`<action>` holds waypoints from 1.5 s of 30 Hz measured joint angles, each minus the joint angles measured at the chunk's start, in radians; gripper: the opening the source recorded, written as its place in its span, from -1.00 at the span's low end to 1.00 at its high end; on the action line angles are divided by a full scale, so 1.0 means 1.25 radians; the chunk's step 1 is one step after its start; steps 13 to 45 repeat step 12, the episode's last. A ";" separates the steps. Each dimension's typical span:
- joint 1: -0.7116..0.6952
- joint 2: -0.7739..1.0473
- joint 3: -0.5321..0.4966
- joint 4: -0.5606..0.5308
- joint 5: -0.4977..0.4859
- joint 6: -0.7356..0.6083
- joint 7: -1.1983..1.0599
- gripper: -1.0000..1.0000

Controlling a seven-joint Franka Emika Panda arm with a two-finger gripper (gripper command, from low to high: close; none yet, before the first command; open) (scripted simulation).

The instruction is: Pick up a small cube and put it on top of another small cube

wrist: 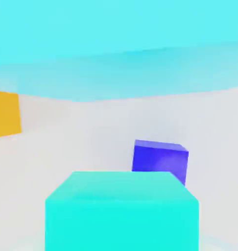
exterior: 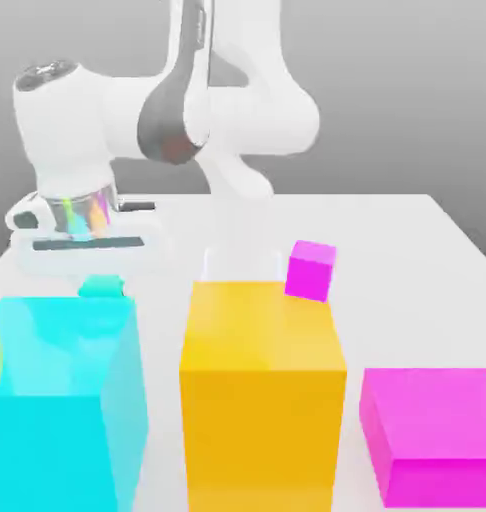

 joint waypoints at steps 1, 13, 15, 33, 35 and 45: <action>0.001 0.015 0.002 -0.008 -0.006 0.034 0.005 -1.00; 0.044 0.240 0.034 -0.011 0.251 0.254 -0.174 1.00; 0.044 0.240 0.034 -0.011 0.251 0.254 -0.174 1.00; 0.044 0.240 0.034 -0.011 0.251 0.254 -0.174 1.00; 0.044 0.240 0.034 -0.011 0.251 0.254 -0.174 1.00; 0.044 0.240 0.034 -0.011 0.251 0.254 -0.174 1.00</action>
